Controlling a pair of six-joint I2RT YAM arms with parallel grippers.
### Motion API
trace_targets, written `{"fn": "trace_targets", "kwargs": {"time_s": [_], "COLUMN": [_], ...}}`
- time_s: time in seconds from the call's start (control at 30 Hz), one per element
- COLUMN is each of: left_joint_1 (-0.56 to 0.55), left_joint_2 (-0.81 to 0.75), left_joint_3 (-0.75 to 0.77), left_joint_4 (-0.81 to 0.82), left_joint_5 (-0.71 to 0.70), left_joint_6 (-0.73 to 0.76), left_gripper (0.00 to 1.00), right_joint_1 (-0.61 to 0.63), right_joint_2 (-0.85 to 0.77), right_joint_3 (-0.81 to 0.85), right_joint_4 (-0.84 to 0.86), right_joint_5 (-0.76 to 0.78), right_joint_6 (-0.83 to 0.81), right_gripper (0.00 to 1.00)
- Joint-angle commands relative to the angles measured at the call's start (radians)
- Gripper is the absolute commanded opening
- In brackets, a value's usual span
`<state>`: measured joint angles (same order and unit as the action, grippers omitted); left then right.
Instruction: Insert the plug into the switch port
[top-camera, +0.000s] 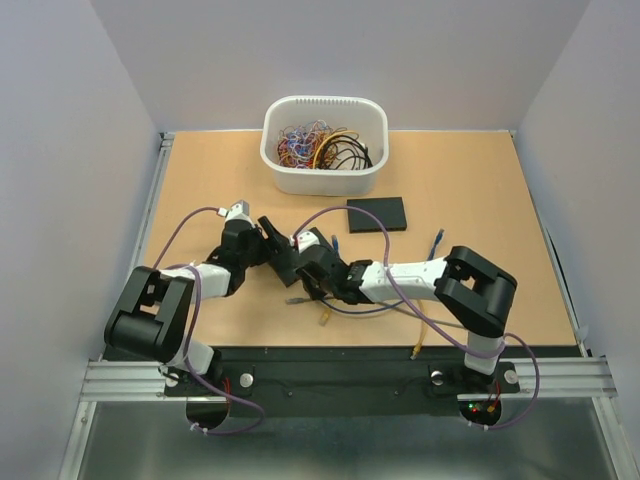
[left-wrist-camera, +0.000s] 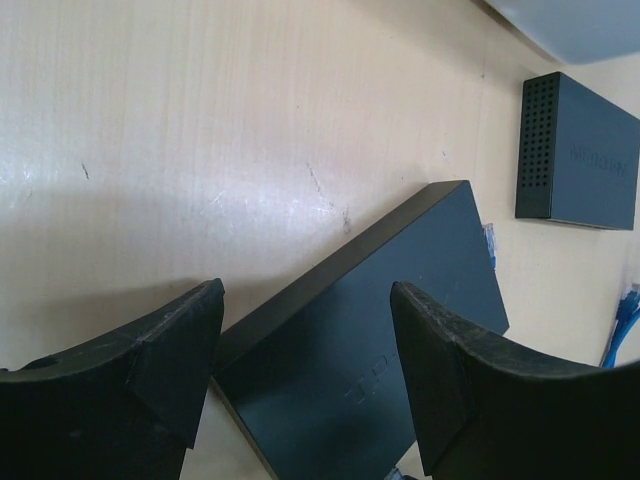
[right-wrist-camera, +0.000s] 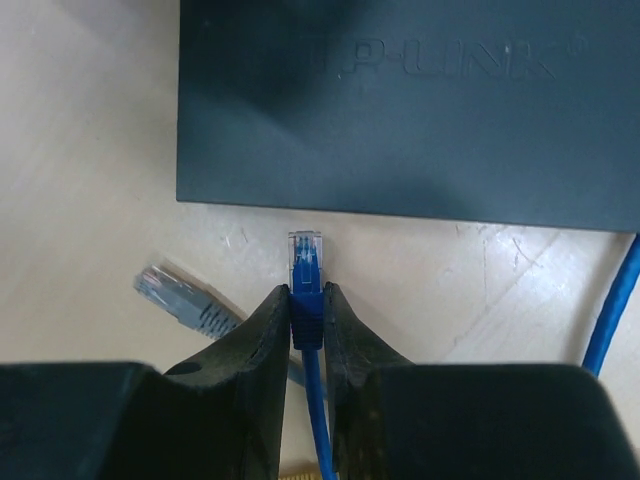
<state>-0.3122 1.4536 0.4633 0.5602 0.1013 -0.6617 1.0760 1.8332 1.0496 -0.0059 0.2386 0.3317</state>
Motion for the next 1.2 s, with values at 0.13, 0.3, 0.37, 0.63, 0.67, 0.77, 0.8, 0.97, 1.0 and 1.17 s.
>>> {"fn": "trace_targets", "kwargs": {"time_s": [0.13,0.3,0.37,0.63,0.67,0.77,0.8,0.97,1.0,1.17], "left_joint_1": [0.004,0.004,0.004,0.004,0.004,0.004,0.004,0.004,0.004,0.004], "left_joint_2": [0.040,0.039,0.036,0.031,0.033,0.034,0.034,0.039,0.042,0.056], "left_joint_3": [0.008,0.000,-0.002,-0.006,-0.006,-0.008,-0.009,-0.012,-0.012,-0.015], "left_joint_4": [0.092,0.098,0.098,0.095,0.096,0.095,0.096,0.099,0.102,0.109], "left_joint_5": [0.058,0.061,0.057,0.051,0.051,0.051,0.049,0.052,0.055,0.064], "left_joint_6": [-0.013,-0.013,-0.012,-0.009,-0.009,-0.010,-0.009,-0.010,-0.010,-0.013], "left_gripper": [0.76,0.76,0.75,0.75,0.75,0.75,0.74,0.74,0.74,0.74], "right_joint_1": [0.015,0.015,0.015,0.015,0.015,0.015,0.015,0.015,0.015,0.015], "right_joint_2": [0.049,0.067,0.069,0.047,0.040,0.035,0.038,0.066,0.070,0.087], "right_joint_3": [0.101,0.127,0.130,0.115,0.116,0.125,0.130,0.171,0.177,0.213], "right_joint_4": [-0.045,-0.065,-0.071,-0.086,-0.086,-0.086,-0.085,-0.086,-0.086,-0.088], "right_joint_5": [0.010,0.021,0.037,0.107,0.114,0.123,0.125,0.113,0.113,0.122], "right_joint_6": [-0.008,-0.005,-0.002,0.004,0.006,0.004,0.004,0.003,0.004,0.009], "right_gripper": [0.00,0.01,0.00,0.00,0.00,0.00,0.01,0.01,0.00,0.00]}}
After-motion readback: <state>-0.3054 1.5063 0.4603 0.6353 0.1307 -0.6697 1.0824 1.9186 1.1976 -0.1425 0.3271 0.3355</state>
